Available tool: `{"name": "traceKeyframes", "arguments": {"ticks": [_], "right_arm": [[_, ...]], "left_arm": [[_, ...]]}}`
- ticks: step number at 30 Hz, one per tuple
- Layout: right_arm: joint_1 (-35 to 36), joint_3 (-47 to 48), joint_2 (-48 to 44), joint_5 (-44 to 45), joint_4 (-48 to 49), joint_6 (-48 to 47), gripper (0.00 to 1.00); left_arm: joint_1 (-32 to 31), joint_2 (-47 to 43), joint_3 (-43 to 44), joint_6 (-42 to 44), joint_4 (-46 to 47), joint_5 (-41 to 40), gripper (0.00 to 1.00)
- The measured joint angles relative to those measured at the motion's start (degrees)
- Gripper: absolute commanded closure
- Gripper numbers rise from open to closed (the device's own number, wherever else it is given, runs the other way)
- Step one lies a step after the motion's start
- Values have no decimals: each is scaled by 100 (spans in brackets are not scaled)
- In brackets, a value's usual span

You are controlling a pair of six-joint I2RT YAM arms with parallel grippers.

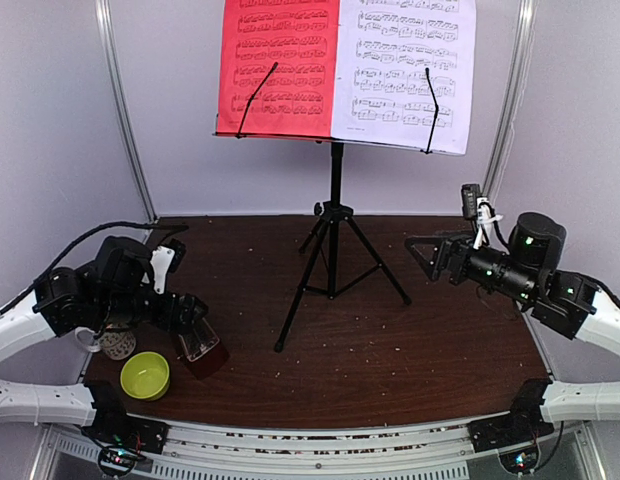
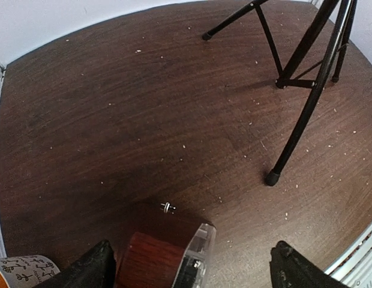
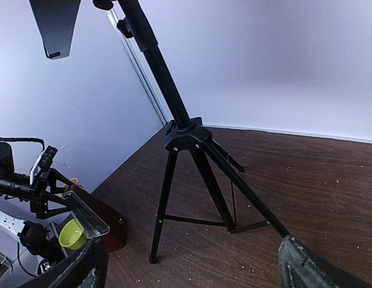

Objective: Set up the instrument practice props

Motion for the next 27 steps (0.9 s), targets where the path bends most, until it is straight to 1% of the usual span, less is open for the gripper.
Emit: {"name": "traceKeyframes", "arguments": {"ticks": [3, 7, 13, 16, 21, 24, 27], "right_arm": [[0, -50, 9, -61, 59, 11, 0], [0, -72, 13, -127, 85, 26, 0], [0, -72, 13, -144, 92, 26, 0], [0, -72, 13, -144, 92, 24, 0], [0, -72, 28, -164, 94, 24, 0], [0, -72, 61, -205, 94, 24, 0], [0, -72, 83, -245, 94, 24, 0]], "left_arm": [[28, 0, -85, 188, 50, 195, 21], [33, 63, -203, 385, 208, 514, 28], [37, 280, -289, 654, 570, 887, 51], [37, 313, -308, 717, 669, 1005, 61], [37, 317, -350, 831, 844, 1228, 70], [7, 356, -407, 828, 1117, 1580, 72], [-192, 564, -402, 820, 1440, 1856, 72]]}}
